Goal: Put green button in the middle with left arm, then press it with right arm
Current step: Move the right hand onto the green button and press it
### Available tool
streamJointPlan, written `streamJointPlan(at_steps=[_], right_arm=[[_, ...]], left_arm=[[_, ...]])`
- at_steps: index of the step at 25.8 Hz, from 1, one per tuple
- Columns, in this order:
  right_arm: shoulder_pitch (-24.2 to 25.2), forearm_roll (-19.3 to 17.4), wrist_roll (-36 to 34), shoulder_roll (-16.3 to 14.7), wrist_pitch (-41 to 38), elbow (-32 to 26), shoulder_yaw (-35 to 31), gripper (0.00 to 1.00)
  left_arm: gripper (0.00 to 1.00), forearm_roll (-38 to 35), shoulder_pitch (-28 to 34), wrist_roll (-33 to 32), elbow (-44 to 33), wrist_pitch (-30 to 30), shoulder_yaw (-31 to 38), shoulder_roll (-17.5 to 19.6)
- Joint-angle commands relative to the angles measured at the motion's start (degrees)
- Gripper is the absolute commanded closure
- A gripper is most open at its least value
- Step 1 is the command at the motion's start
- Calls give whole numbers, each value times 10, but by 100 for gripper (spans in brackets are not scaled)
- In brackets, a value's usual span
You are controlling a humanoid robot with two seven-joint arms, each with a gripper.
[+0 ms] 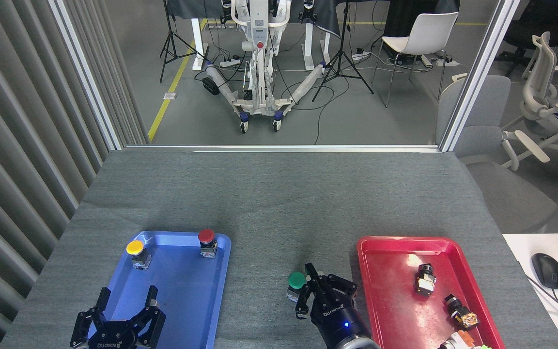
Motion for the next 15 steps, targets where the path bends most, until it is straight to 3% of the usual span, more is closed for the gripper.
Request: streamJointPlan(at_steps=[1, 7, 15], right_arm=[[-2, 6, 0, 5, 24, 33, 13, 100], [-14, 6, 0, 10, 44, 77, 23, 100], [-10, 5, 0, 10, 43, 76, 24, 100]], left_arm=[[1, 3, -2, -7, 7, -1, 3, 1], [1, 4, -14, -31, 12, -2, 3, 2], [1, 4, -24, -53, 17, -1, 5, 6]])
